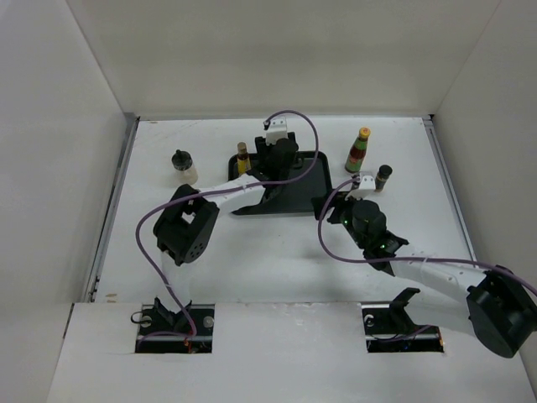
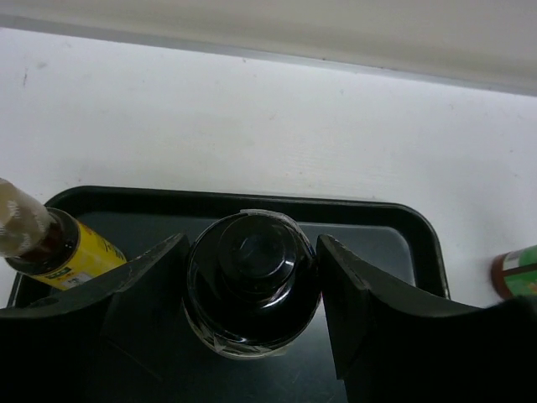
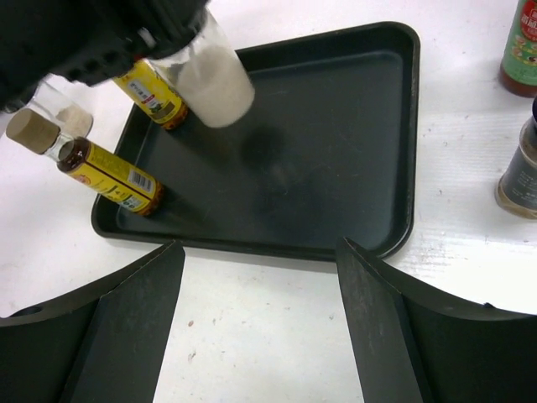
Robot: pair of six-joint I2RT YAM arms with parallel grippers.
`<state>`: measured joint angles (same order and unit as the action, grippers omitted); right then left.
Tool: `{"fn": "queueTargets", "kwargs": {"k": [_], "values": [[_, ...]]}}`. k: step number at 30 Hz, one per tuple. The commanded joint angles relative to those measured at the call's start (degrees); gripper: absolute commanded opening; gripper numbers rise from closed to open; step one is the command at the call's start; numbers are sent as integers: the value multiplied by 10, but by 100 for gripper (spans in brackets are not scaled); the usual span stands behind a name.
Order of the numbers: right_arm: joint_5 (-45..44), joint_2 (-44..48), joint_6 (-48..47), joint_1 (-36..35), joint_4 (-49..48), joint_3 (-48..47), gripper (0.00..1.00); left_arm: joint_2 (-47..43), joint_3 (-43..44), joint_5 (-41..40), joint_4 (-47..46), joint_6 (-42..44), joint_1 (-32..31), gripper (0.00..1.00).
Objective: Organize the condiment bottles
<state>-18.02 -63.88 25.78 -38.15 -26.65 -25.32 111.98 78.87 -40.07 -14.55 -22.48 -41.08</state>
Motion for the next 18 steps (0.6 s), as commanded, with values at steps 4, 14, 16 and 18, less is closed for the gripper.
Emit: {"fn": "queueTargets", "kwargs": {"k": [4, 14, 16, 18], "values": [[-10, 18, 11, 8, -29, 3, 80, 14, 44, 3, -95, -1, 9, 29], [-10, 22, 12, 9, -28, 5, 80, 46, 15, -7, -141, -2, 16, 40], [-11, 23, 12, 8, -29, 4, 80, 51, 10, -8, -146, -2, 17, 41], [-11, 21, 12, 8, -31, 6, 80, 53, 8, -8, -153, -2, 17, 43]]}}
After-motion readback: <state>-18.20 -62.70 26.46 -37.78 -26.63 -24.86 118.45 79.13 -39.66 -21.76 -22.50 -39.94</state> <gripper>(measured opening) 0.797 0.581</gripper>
